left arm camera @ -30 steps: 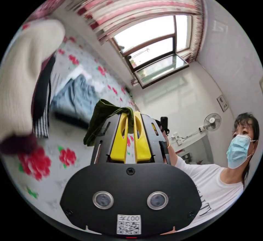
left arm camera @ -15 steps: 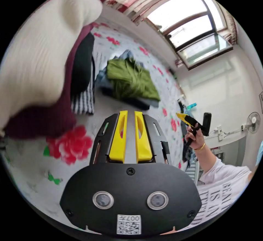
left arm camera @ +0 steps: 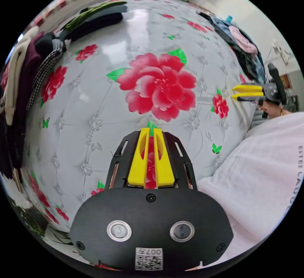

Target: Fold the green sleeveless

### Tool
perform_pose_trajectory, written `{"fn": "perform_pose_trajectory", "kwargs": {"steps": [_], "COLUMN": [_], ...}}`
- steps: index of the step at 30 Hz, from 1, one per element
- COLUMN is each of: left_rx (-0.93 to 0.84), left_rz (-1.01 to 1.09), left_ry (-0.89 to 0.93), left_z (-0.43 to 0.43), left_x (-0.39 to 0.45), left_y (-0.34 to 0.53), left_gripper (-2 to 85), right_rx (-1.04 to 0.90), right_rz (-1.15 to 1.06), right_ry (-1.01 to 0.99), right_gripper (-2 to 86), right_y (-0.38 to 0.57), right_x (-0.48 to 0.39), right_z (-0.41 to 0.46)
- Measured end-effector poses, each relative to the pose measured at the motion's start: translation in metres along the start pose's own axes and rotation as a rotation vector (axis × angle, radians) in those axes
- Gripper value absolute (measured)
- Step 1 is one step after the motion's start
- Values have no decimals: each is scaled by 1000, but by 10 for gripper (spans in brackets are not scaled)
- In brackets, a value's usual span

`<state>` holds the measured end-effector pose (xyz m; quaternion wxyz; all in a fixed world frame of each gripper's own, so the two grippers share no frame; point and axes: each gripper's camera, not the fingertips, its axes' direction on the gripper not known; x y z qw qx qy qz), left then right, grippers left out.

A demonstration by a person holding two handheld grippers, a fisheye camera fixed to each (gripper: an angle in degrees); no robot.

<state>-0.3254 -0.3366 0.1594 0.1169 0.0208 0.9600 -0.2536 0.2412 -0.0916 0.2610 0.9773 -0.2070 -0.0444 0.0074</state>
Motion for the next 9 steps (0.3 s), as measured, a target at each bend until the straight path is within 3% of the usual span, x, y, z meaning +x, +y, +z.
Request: {"fn": "perform_pose_trajectory", "kwargs": {"steps": [4, 9], "left_rx": [-31, -4], "left_rz": [120, 99], "left_ry": [-148, -101], "left_z": [15, 23], "left_x": [31, 19], "left_y": [-11, -17], "left_gripper": [-4, -6], "right_rx": [74, 58], "right_rz": [88, 88], "right_ry": [-35, -24], "right_gripper": [86, 85], "right_y": [5, -4], "right_x": [-15, -37], "right_z": [-7, -14]}}
